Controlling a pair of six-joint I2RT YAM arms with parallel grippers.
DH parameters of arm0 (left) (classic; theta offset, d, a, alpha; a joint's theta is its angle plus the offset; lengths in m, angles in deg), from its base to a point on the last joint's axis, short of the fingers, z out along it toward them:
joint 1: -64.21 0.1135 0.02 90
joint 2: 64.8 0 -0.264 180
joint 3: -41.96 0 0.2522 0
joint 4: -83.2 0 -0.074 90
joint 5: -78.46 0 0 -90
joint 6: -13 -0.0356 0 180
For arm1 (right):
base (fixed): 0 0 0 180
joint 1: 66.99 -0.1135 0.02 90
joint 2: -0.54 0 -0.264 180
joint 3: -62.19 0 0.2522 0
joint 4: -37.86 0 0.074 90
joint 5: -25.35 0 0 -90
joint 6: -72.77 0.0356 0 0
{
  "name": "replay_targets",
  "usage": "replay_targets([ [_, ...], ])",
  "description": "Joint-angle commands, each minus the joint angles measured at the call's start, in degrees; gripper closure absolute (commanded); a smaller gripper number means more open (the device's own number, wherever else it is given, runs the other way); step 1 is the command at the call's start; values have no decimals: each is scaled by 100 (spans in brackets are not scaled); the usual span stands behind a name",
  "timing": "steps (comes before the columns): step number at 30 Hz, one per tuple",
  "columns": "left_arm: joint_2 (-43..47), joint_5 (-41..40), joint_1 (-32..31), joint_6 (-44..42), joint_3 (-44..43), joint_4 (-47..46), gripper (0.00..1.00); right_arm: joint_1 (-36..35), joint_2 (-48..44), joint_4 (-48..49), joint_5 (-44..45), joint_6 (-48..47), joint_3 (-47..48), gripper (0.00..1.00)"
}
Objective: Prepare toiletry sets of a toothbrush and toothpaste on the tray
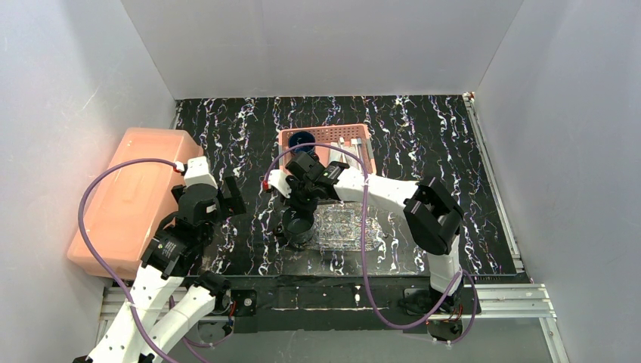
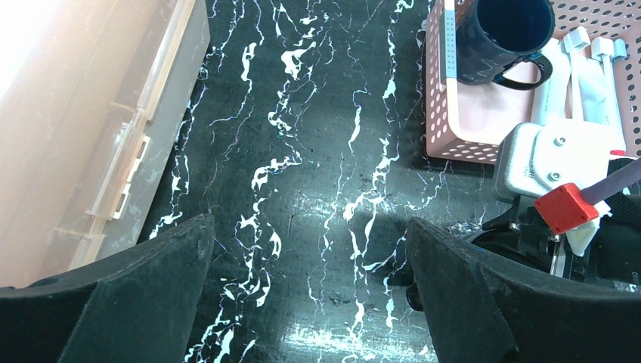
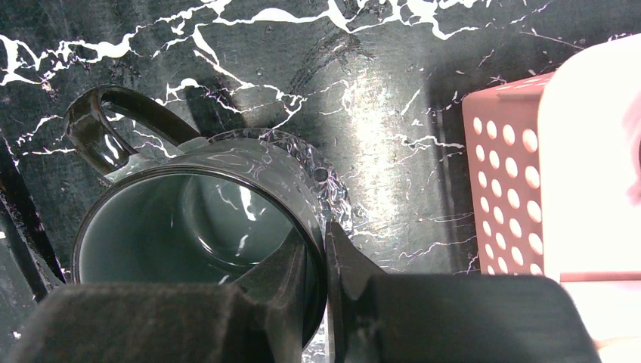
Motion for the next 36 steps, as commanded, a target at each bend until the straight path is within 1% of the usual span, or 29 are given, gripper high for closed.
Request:
replay_targets([
  [1, -21, -40, 42, 22, 34, 35, 2, 32, -317, 232, 30, 37, -47, 96],
  [4, -21, -32, 55, 23, 40, 35, 2, 32, -295, 238, 29, 63, -29, 88],
  [5, -21, -32, 55, 23, 34, 35, 2, 30, -290, 242, 21, 64, -28, 84],
  [6, -21, -32, 53, 20, 33, 35, 2, 28, -295, 251, 20, 70, -24, 77],
  [10, -37, -15, 55, 20, 41, 35, 2, 32, -319, 270, 35, 55, -25, 66],
  [12, -58, -5, 51, 20, 33, 35, 2, 31, -348, 270, 56, 47, -28, 63],
  [17, -91, 12, 59, 20, 32, 35, 2, 32, -480, 279, 112, 40, 12, 55],
  [20, -92, 21, 73, 20, 31, 30, 2, 32, -566, 242, 155, 29, 97, 53],
  [26, -99, 70, 81, 8, 37, 11, 2, 74, -852, 137, 283, -85, 253, 46],
  [30, -98, 139, 90, -14, 39, -17, 2, 120, -922, 110, 518, -45, 502, 44],
  [33, -107, 164, 90, -9, 41, -18, 2, 145, -871, 112, 844, 42, 759, 44],
  [36, -128, 188, 98, -6, 51, -36, 2, 178, -724, 112, 1275, 159, 1071, 41],
])
